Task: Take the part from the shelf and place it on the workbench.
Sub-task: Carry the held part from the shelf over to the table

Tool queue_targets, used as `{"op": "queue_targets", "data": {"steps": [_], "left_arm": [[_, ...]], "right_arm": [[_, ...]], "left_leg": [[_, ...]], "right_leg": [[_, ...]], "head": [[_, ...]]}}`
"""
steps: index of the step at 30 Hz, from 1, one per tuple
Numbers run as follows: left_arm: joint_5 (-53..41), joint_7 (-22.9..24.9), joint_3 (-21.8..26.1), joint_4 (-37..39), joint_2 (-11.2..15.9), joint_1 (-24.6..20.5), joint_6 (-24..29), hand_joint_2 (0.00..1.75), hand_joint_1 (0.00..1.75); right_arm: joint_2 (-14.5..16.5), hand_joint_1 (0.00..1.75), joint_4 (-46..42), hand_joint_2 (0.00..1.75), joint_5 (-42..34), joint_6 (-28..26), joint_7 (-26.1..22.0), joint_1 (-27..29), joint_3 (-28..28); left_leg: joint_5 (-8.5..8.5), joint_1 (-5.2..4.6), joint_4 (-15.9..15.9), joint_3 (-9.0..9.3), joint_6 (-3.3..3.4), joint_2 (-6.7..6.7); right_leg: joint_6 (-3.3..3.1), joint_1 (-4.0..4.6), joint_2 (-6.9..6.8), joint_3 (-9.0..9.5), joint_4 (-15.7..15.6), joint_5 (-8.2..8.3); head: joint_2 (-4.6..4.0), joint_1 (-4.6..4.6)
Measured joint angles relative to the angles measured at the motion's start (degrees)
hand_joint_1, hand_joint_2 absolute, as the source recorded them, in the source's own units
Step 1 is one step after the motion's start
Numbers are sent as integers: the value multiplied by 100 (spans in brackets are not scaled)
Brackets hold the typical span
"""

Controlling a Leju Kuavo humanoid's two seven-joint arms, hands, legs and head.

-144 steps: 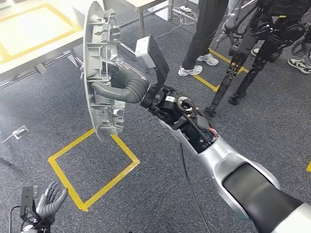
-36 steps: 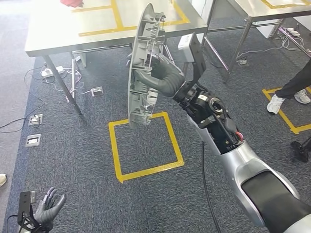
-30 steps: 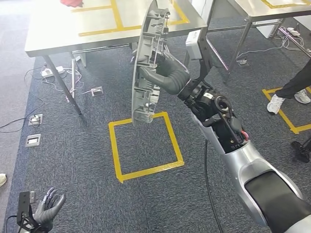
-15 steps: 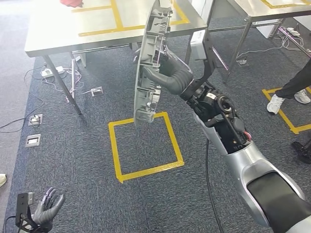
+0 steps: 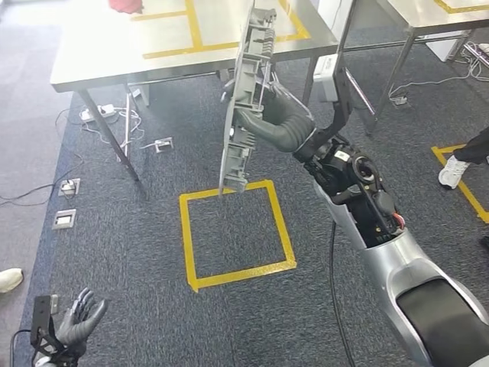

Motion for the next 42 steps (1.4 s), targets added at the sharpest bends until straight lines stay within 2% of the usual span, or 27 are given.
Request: {"op": "queue_targets", "data": {"steps": [2, 3, 4, 6, 7, 8, 9, 10, 11, 12, 13, 15, 17, 18, 19, 21, 22, 23, 24, 25, 26, 27, 28, 29, 32, 38, 42], "left_arm": [[-7, 6, -10, 1, -2, 2, 0, 175, 0], [-7, 7, -15, 2, -2, -2, 0, 175, 0], [-8, 7, -19, 2, -3, -11, 0, 175, 0], [-8, 10, -23, 2, -6, -19, 3, 175, 0], [-8, 16, -24, 2, -7, -13, 7, 175, 0], [-10, 27, -25, 2, -9, -5, 10, 175, 0], [-15, 41, -26, 2, -12, -2, 14, 175, 0], [-23, 53, -28, 2, -14, -6, 15, 175, 0], [-31, 61, -29, 2, -14, -18, 14, 175, 0], [-38, 68, -31, 2, -9, -32, 14, 175, 0], [-43, 73, -32, 2, -1, -45, 14, 175, 0], [-46, 80, -33, 2, 13, -60, 16, 175, 0], [-48, 82, -34, 1, 13, -67, 15, 175, 0], [-48, 82, -34, 1, 9, -71, 11, 175, 0], [-49, 82, -36, 0, 3, -75, 7, 175, 0], [-51, 82, -37, 1, -14, -73, 0, 175, 0], [-53, 83, -38, 2, -22, -69, 0, 175, 0], [-55, 83, -39, 2, -31, -61, 0, 175, 0], [-56, 83, -40, 2, -38, -55, 0, 175, 0], [-56, 84, -40, 2, -42, -51, 0, 175, 0], [-56, 84, -41, 2, -45, -49, 0, 175, 0], [-56, 84, -42, 2, -46, -53, 0, 175, 0], [-56, 84, -43, 2, -46, -58, 0, 175, 0], [-56, 84, -44, 2, -46, -63, 0, 175, 0], [-59, 85, -69, 2, -43, -71, 0, 175, 0], [-73, 89, -100, 2, -34, -97, 0, 175, 0], [-73, 90, -103, 2, -35, -107, 0, 175, 0]], "right_arm": [[-14, 175, 14, 175, 1, 1, -4, 14, -3], [-21, 175, 21, 175, 2, -1, -6, 13, -4], [-23, 175, 25, 175, 6, -1, -10, 11, -5], [-23, 175, 33, 175, 22, -2, -19, 17, -7], [-24, 175, 39, 175, 38, -5, -21, 30, -8], [-25, 175, 45, 175, 52, -9, -19, 45, -8], [-25, 175, 50, 175, 64, -13, -16, 58, -9], [-25, 175, 50, 175, 74, -17, -11, 68, -9], [-25, 175, 47, 175, 76, -21, -5, 75, -13], [-25, 175, 44, 175, 79, -26, 0, 75, -17], [-26, 175, 41, 175, 82, -32, 5, 76, -24], [-28, 175, 40, 175, 86, -39, 19, 79, -33], [-33, 175, 33, 175, 80, -46, 34, 85, -40], [-37, 175, 28, 175, 76, -50, 39, 87, -46], [-43, 175, 24, 175, 74, -57, 43, 90, -52], [-53, 175, 22, 175, 74, -73, 48, 123, -57], [-61, 175, 22, 175, 76, -79, 49, 157, -58], [-67, 175, 22, 175, 78, -81, 54, 197, -57], [-74, 175, 22, 175, 80, -80, 61, 230, -58], [-80, 175, 19, 175, 87, -79, 68, 250, -60], [-83, 175, 10, 175, 93, -78, 73, 257, -65], [-85, 175, 1, 175, 99, -71, 69, 253, -73], [-86, 175, -12, 175, 108, -61, 65, 243, -80], [-88, 175, -24, 175, 114, -51, 60, 236, -86], [-94, 175, -40, 175, 132, -35, 66, 231, -91], [-103, 175, -66, 175, 178, -30, 75, 225, -112], [-104, 175, -72, 175, 179, -21, 87, 218, -140]], "left_leg": [[-21, 16, 36, -31, -42, 29], [-83, 18, 184, -106, -55, 58], [-189, 14, 462, -254, -64, 89], [-437, -8, 1287, -738, -64, 117], [-498, -20, 1632, -978, -54, 117], [-459, -35, 1794, -1138, -28, 117], [-302, -58, 1712, -1183, 17, 116], [-52, -94, 1406, -1116, 83, 116], [227, -144, 966, -978, 169, 116], [418, -189, 567, -816, 249, 122], [519, -227, 266, -691, 301, 125], [488, -265, 84, -588, 327, 126], [469, -246, 18, -547, 323, 114], [460, -225, -17, -510, 336, 110], [451, -204, -52, -465, 351, 110], [412, -192, -70, -389, 384, 109], [387, -191, -68, -355, 391, 107], [358, -189, -65, -317, 391, 100], [325, -185, -56, -276, 383, 91], [287, -180, -40, -235, 368, 80], [245, -174, -17, -200, 349, 70], [205, -181, 12, -181, 323, 62], [176, -189, 44, -182, 300, 56], [162, -197, 67, -202, 276, 52], [162, -210, 100, -263, 254, 49], [174, -200, 46, -224, 264, 59], [181, -190, 27, -215, 245, 64]], "right_leg": [[-99, -2, 0, 2, 2, -13], [-135, -3, 0, 22, -5, -21], [-171, -2, -1, 52, -14, -34], [-229, 27, -5, 103, -19, -75], [-254, 48, -5, 132, -20, -101], [-273, 71, -2, 165, -20, -128], [-286, 94, 3, 204, -21, -158], [-294, 118, 8, 248, -23, -191], [-297, 133, 11, 290, -27, -225], [-289, 155, 15, 320, -31, -259], [-273, 164, 18, 338, -35, -288], [-222, 165, 18, 352, -51, -330], [-167, 159, 7, 364, -49, -382], [-145, 162, 1, 329, 41, -458], [-131, 168, -2, 235, 262, -588], [-120, 168, -5, -129, 1036, -931], [-111, 167, -6, -333, 1429, -1046], [-98, 161, -8, -477, 1661, -1052], [-82, 153, -11, -527, 1660, -925], [-68, 142, -16, -475, 1426, -688], [-58, 128, -19, -350, 1027, -393], [-55, 124, -18, -201, 638, -164], [-64, 120, -15, -72, 320, -35], [-90, 124, -9, 5, 136, 1], [-155, 138, 6, 43, 19, -59], [-188, 159, 21, 51, 13, -73], [-212, 170, 21, 55, 13, -75]], "head": [[0, -60], [0, -89], [0, -127], [0, -201], [0, -222], [0, -234], [0, -242], [0, -249], [0, -252], [0, -250], [0, -243], [0, -235], [0, -236], [0, -223], [0, -195], [0, -136], [0, -114], [0, -97], [0, -80], [0, -56], [0, -28], [0, -7], [0, 9], [0, 10], [0, -35], [0, -145], [0, -175]]}}
